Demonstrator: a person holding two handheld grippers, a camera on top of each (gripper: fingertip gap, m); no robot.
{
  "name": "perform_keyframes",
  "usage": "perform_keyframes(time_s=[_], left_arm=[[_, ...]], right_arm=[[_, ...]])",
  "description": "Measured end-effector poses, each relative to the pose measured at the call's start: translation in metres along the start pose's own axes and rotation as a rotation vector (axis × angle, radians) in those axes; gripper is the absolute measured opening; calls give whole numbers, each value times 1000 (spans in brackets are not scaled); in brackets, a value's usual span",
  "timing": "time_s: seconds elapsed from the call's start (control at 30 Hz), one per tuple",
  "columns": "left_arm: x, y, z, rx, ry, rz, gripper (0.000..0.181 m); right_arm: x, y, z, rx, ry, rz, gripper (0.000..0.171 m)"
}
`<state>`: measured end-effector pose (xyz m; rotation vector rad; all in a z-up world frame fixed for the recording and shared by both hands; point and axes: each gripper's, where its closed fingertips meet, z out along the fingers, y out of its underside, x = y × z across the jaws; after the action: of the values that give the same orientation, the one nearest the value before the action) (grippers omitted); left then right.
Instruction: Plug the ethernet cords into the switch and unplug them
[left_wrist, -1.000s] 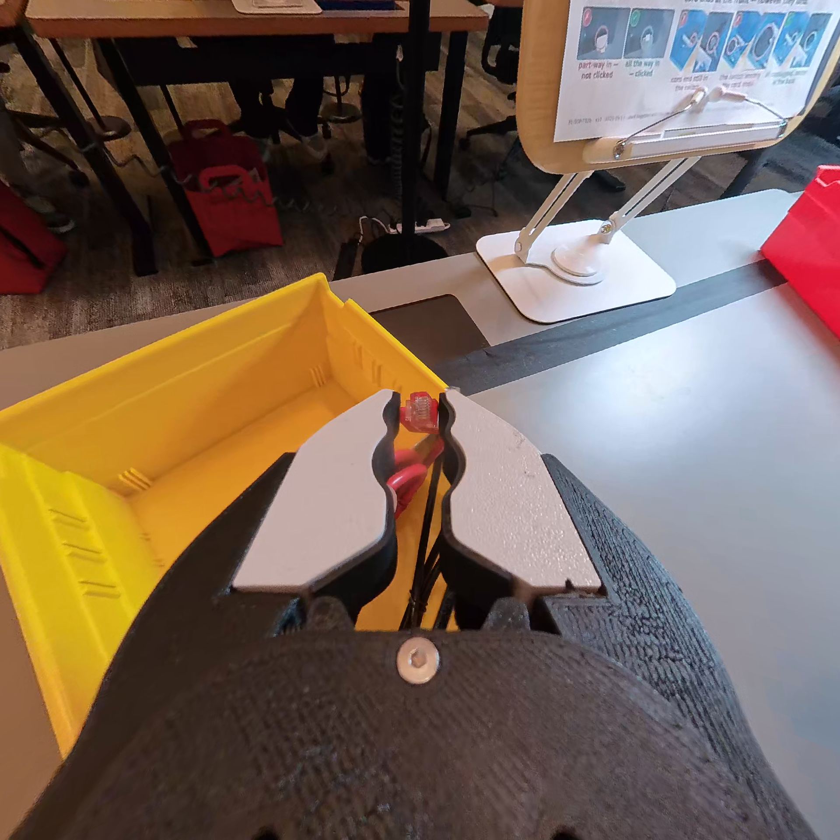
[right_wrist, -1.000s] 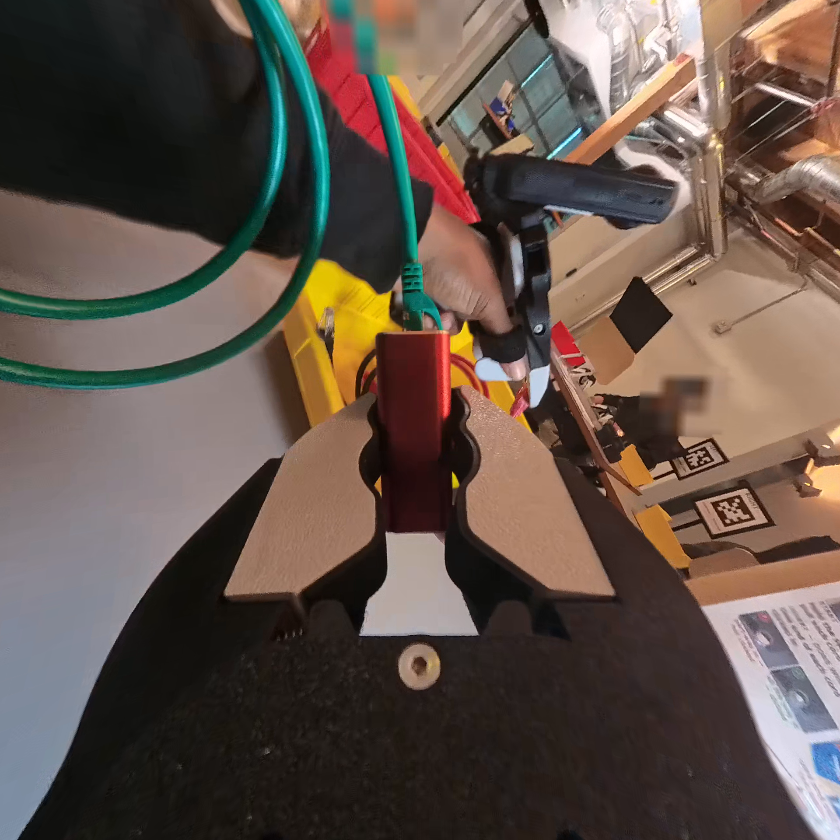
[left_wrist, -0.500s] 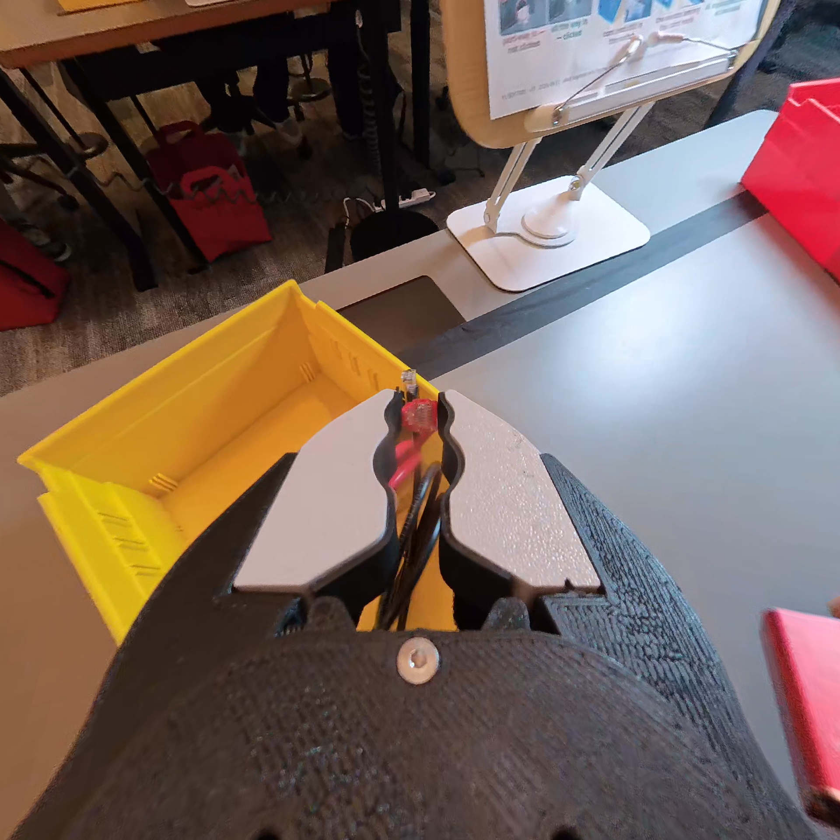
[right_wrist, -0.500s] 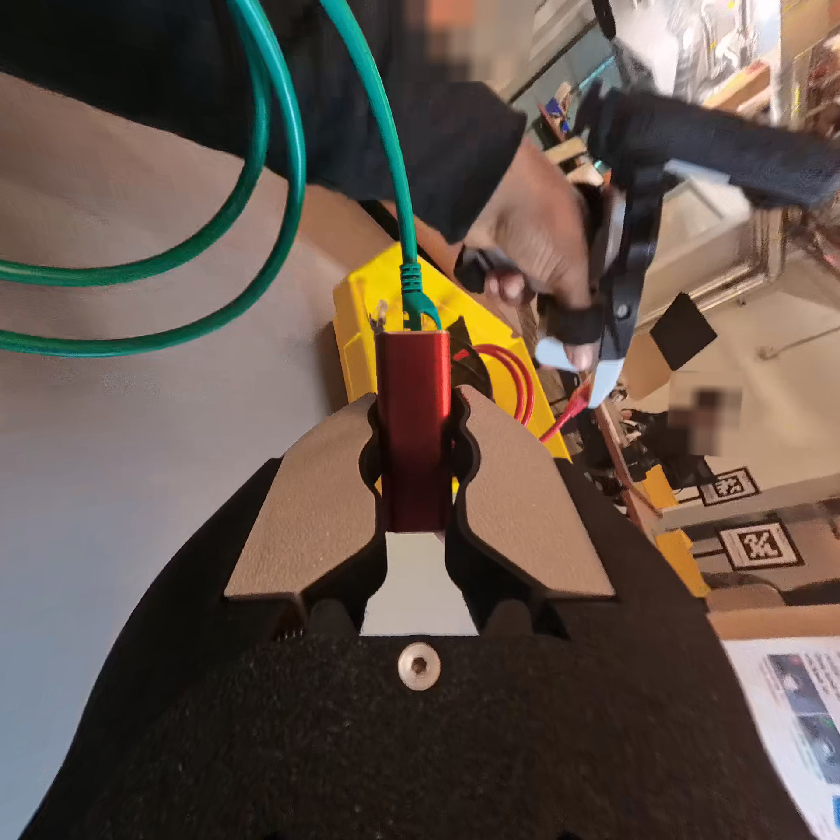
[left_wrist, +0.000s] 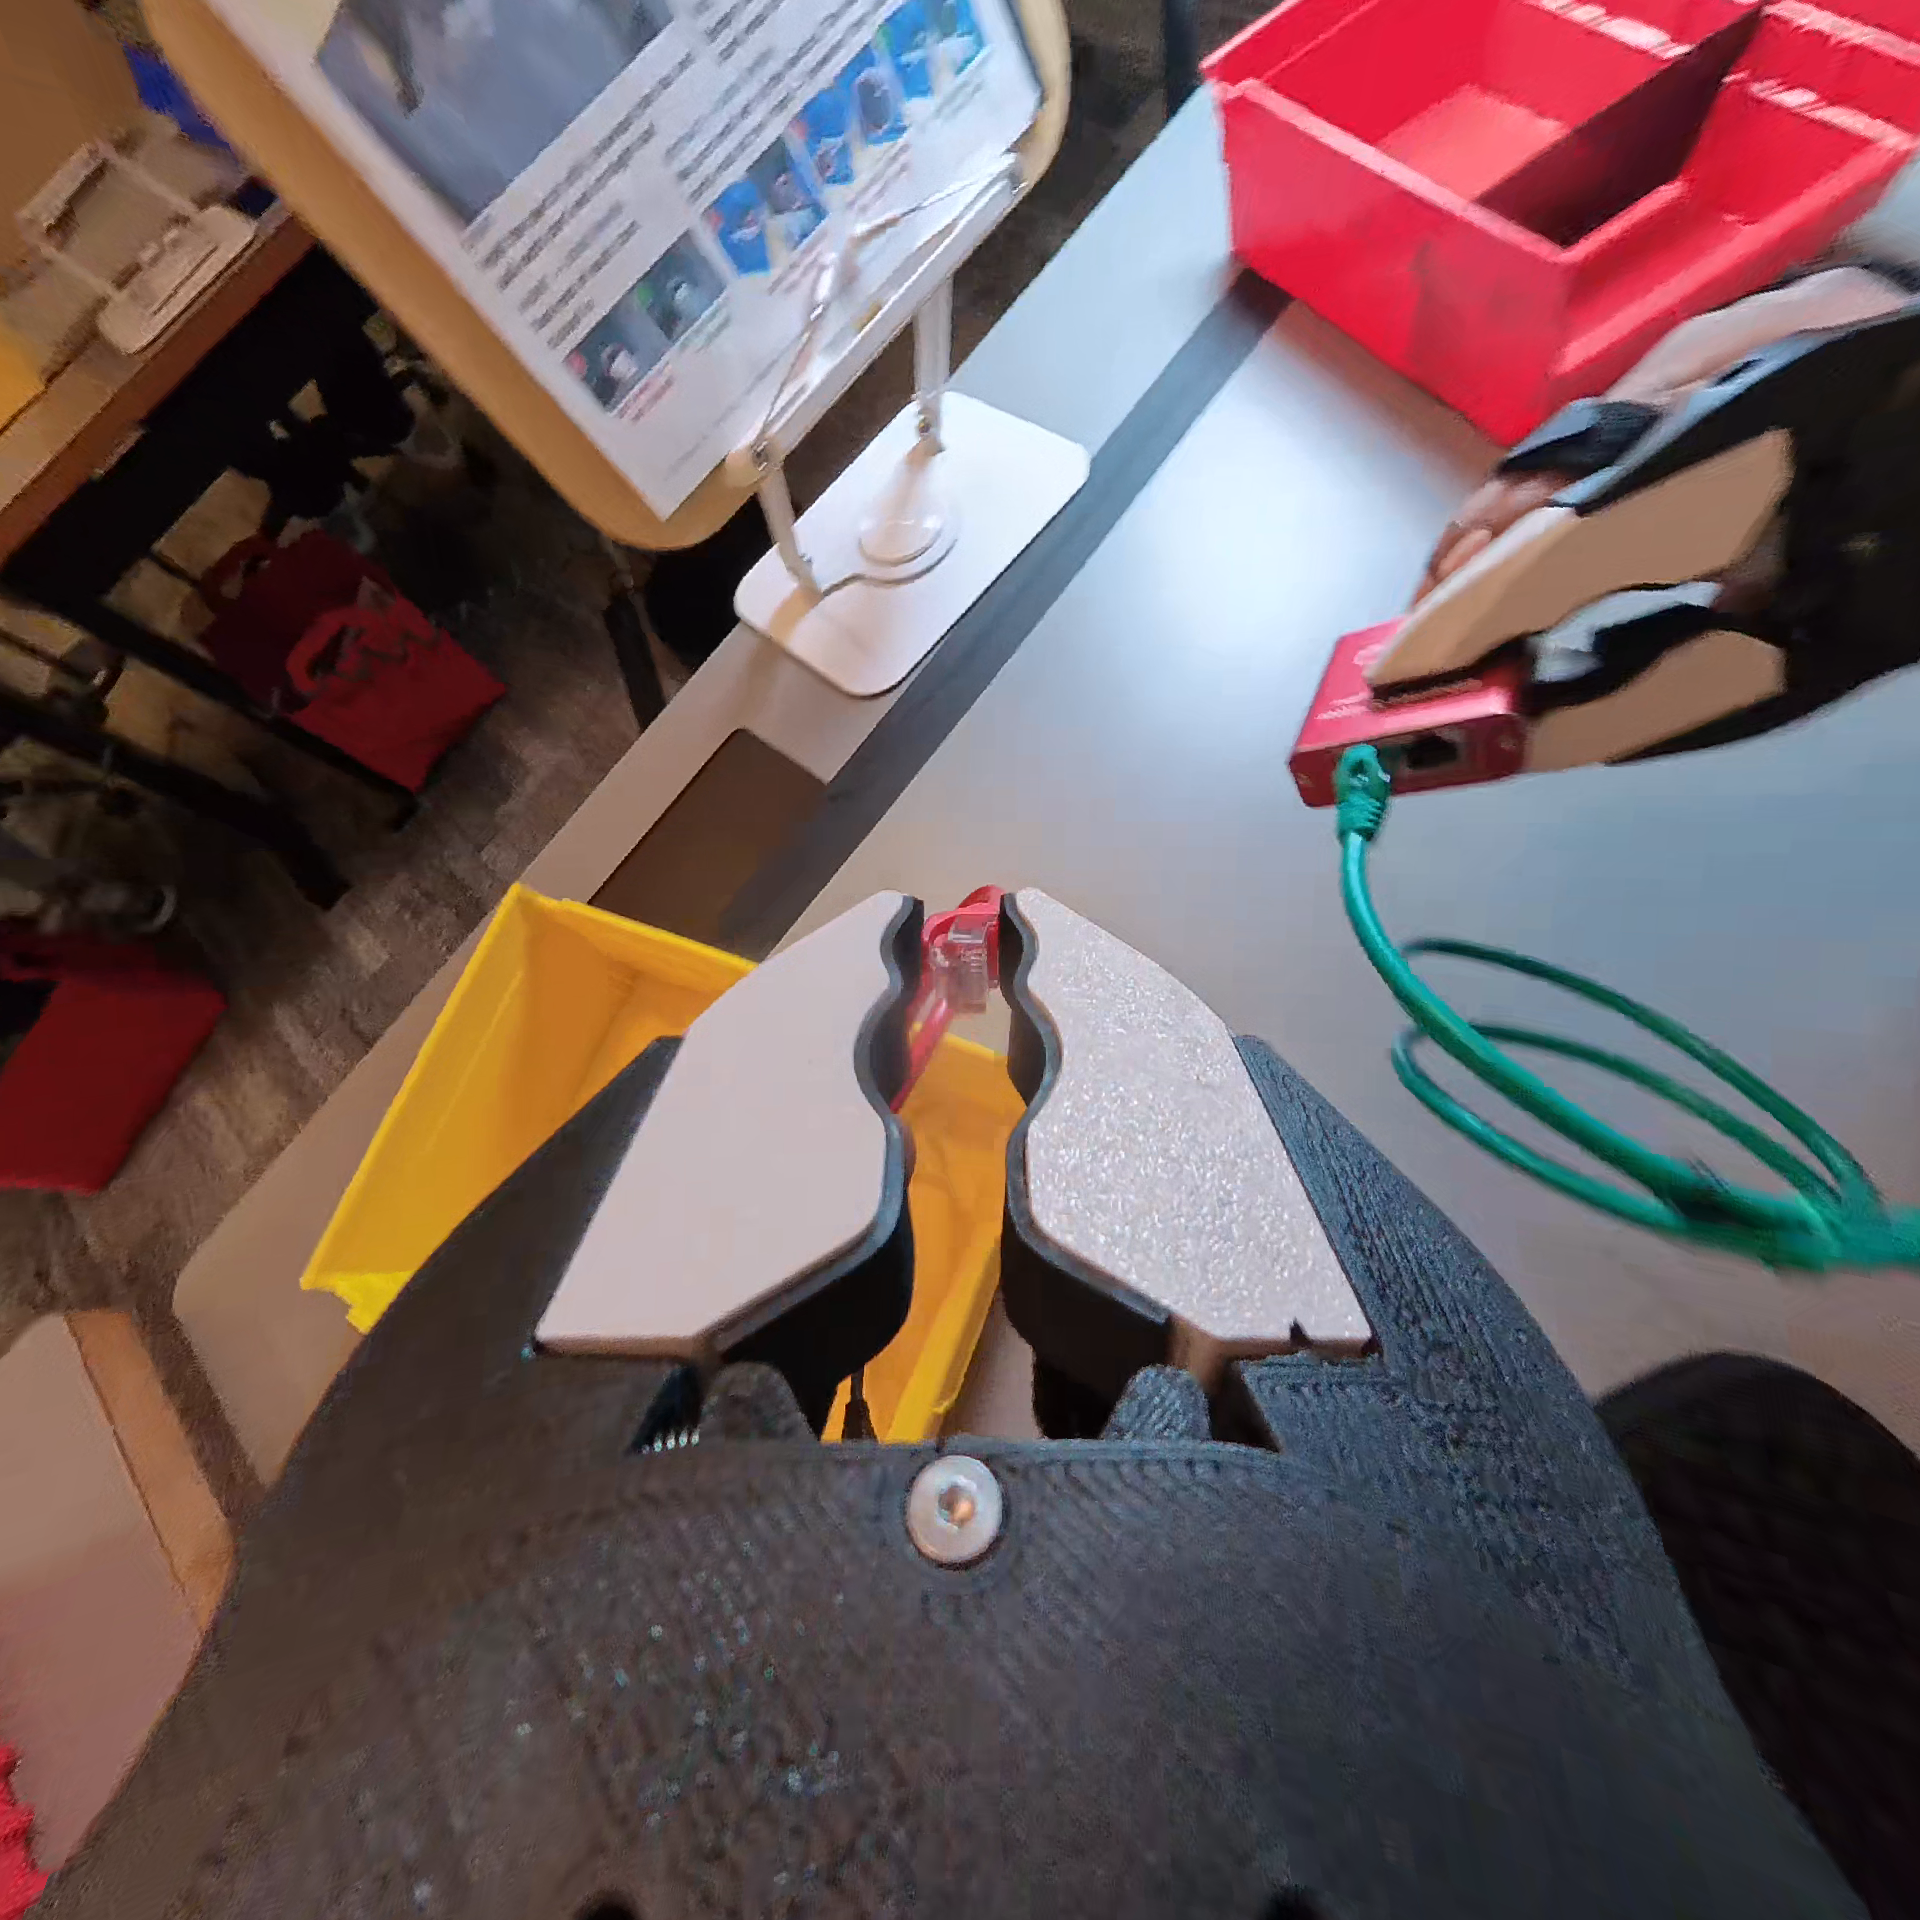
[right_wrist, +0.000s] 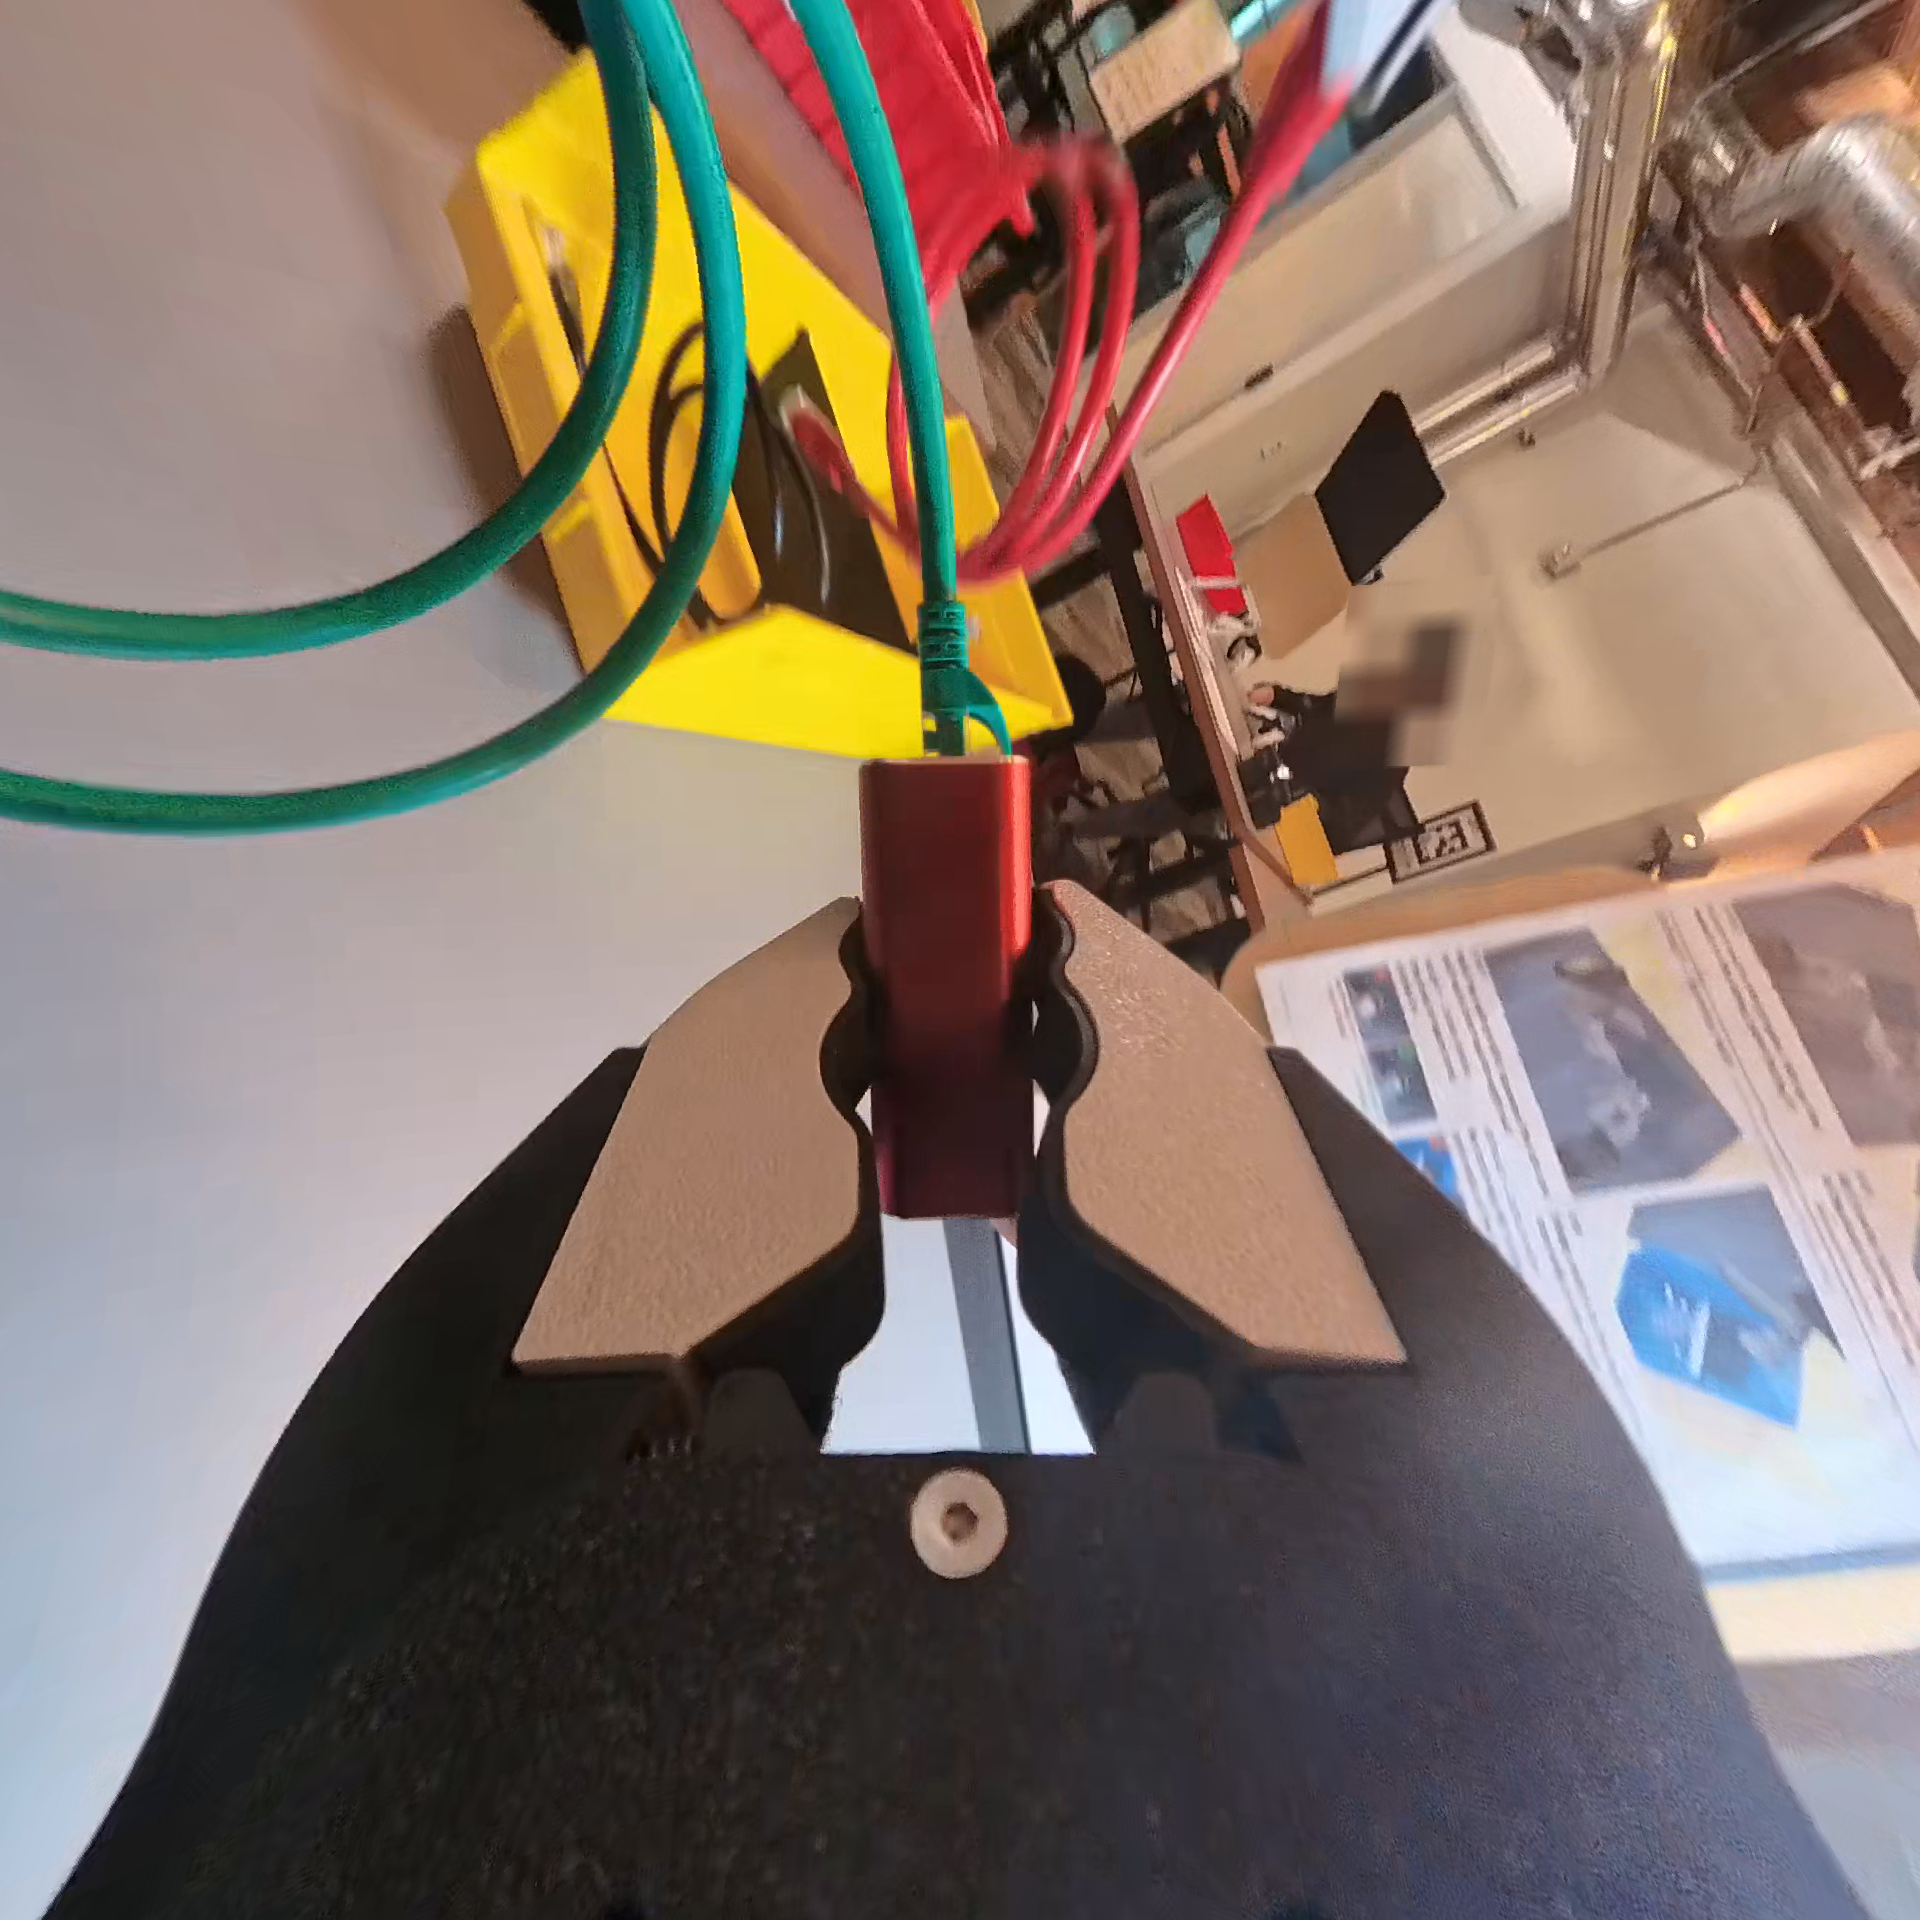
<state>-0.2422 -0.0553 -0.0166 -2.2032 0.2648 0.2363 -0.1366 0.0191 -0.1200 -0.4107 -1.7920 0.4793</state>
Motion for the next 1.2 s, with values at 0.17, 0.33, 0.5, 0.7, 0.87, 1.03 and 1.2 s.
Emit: perform_keyframes(time_s=[0.17,0.33,0.5,0.7,0.87,1.03,1.2], left_arm=[[53,-4,-31,-126,341,132,14],[138,64,39,-290,730,206,14],[176,78,137,-104,776,15,15],[150,76,192,-43,489,-192,27],[138,90,179,-134,320,-81,27],[181,117,186,-326,414,-28,25],[201,136,213,-450,424,2,24]], right_arm=[[-3,42,-46,-101,46,19,27],[-12,73,-64,-160,88,42,27],[-18,96,-63,-216,98,34,27],[-23,126,-65,-286,97,29,27],[-19,144,-74,-337,106,50,27],[-11,150,-85,-368,136,77,27],[-3,150,-93,-374,172,71,27]])
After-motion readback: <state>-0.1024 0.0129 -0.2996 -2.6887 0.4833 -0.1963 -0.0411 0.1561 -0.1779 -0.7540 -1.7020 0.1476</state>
